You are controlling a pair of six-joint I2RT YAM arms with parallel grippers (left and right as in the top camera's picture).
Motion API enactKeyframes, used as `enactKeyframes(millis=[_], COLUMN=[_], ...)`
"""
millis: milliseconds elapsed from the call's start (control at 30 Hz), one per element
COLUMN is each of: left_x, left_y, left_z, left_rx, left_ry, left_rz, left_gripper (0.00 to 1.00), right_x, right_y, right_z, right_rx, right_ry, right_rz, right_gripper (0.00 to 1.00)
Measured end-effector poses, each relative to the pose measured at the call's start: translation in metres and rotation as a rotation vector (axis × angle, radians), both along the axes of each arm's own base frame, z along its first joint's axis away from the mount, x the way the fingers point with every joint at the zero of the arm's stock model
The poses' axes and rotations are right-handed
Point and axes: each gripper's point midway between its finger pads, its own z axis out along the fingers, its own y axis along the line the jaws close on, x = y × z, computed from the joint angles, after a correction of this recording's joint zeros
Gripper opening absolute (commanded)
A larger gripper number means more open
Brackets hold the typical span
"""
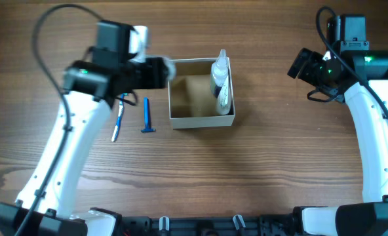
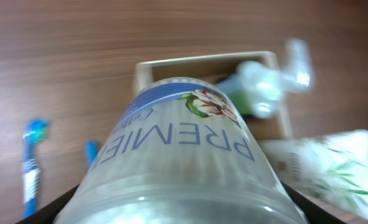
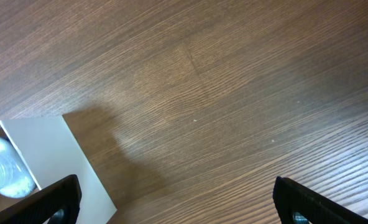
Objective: Pack container
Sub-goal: 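Carry the cotton-swab tub into the box and release it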
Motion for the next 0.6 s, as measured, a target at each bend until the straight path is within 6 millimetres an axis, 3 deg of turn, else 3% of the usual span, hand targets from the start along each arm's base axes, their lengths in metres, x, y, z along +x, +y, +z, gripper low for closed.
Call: enactKeyframes(millis=[100, 167, 200, 333, 367, 433, 600], left_x=[0.0, 0.008, 0.01, 0.025, 0.027, 0.035, 0.035], left_y=[-0.052, -0.069, -0.076, -0.083, -0.083, -0.088, -0.093], left_z=[-0.01, -0.031, -0.052, -0.124, -0.135, -0.148, -0.149], left_rx=[0.005, 0.025, 0.046, 0.105, 0.111, 0.102, 0.069], left_ry=[-0.026, -0.006, 0.035, 0.159, 0.172, 0.174, 0.184], left_rz=[-0.088, -0.098, -0.094, -0.037, -0.026, -0.014, -0.013], left_gripper=[0.77, 0.75, 0.75, 0.81, 0.82, 0.89, 0.99], right_x=[0.0, 0.0, 0.0, 0.0, 0.0, 0.0, 0.0], right_y=[0.0, 0.0, 0.0, 0.0, 0.0, 0.0, 0.0], right_z=[0.0, 0.0, 0.0, 0.0, 0.0, 0.0, 0.0], right_rx=[0.0, 0.0, 0.0, 0.0, 0.0, 0.0, 0.0], right_ry=[0.0, 0.0, 0.0, 0.0, 0.0, 0.0, 0.0], right_rz=[0.0, 0.0, 0.0, 0.0, 0.0, 0.0, 0.0], right_gripper=[1.0, 1.0, 1.0, 1.0, 1.0, 1.0, 1.0])
